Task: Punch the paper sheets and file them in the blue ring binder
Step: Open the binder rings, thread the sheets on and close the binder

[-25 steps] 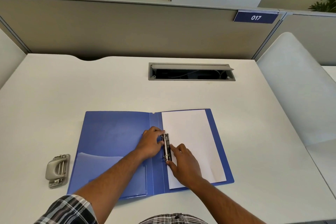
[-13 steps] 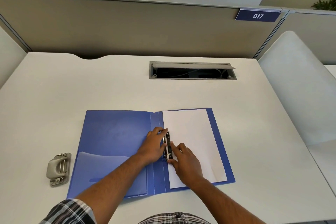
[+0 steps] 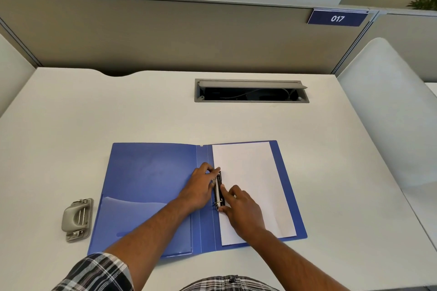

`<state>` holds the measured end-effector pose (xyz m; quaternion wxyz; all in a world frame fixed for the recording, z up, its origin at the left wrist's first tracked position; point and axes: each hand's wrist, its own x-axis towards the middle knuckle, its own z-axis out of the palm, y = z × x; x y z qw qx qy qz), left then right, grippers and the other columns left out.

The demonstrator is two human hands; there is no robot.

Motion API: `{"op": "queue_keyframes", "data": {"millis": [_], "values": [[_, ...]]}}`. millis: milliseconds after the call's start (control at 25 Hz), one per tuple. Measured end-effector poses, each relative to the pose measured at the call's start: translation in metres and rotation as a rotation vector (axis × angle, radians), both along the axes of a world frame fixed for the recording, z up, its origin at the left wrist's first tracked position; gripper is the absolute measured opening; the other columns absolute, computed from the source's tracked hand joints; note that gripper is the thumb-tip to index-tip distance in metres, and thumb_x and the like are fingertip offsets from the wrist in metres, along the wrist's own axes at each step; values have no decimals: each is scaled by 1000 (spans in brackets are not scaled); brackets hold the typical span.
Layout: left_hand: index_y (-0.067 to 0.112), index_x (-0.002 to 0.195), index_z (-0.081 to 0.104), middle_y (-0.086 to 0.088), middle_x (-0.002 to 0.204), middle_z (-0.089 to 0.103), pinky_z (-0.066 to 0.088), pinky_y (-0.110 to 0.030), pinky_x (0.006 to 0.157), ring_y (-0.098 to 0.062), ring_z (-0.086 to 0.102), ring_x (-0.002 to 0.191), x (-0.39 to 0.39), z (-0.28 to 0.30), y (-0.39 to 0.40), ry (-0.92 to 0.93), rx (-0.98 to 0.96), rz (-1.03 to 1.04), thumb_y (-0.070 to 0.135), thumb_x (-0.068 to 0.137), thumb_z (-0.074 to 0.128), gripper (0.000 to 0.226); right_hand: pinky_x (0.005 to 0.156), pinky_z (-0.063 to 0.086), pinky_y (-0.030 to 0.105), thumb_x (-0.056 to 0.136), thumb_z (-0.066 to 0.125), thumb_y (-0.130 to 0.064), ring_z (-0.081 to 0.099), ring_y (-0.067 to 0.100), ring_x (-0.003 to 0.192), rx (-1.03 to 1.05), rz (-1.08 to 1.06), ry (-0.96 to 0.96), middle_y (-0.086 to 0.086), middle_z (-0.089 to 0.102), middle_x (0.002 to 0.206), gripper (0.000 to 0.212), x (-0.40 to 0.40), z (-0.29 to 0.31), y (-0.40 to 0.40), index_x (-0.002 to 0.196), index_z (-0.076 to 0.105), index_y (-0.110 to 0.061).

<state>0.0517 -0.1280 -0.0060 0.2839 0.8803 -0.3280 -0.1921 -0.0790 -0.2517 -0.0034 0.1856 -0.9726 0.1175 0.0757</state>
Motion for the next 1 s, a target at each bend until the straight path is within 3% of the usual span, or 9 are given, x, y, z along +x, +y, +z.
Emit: {"op": "queue_keyframes", "data": {"millis": [160, 560, 840, 1000], "values": [[18, 148, 43, 2, 136, 41, 41, -24, 108, -17, 42, 125, 0, 1, -1, 7, 8, -11, 6, 98, 53, 52, 80, 49, 24, 100, 53, -48, 57, 17, 110, 3, 11, 19, -1, 52, 133, 62, 2, 6, -3, 156, 30, -32], [20, 149, 42, 2, 135, 42, 40, -24, 109, -17, 42, 125, -1, -1, -1, 46, 11, 23, 6, 98, 55, 55, 88, 50, 23, 102, 52, -45, 55, 15, 115, 65, 17, -3, -5, 51, 136, 55, 1, 2, -3, 154, 36, -36], [22, 144, 49, 3, 129, 46, 38, -22, 106, -16, 42, 124, 0, -2, -3, 82, 1, 52, 3, 96, 56, 52, 83, 44, 14, 98, 62, -40, 58, 8, 104, 151, -18, -46, -11, 57, 127, 44, -2, 0, -7, 141, 55, -33], [21, 139, 54, 4, 122, 48, 40, -23, 105, -17, 44, 119, 2, -3, -3, 87, -10, 43, 2, 95, 57, 48, 83, 45, 16, 94, 67, -44, 54, 5, 96, 195, -14, -23, -10, 55, 126, 60, 0, 2, -9, 148, 43, -35]]}}
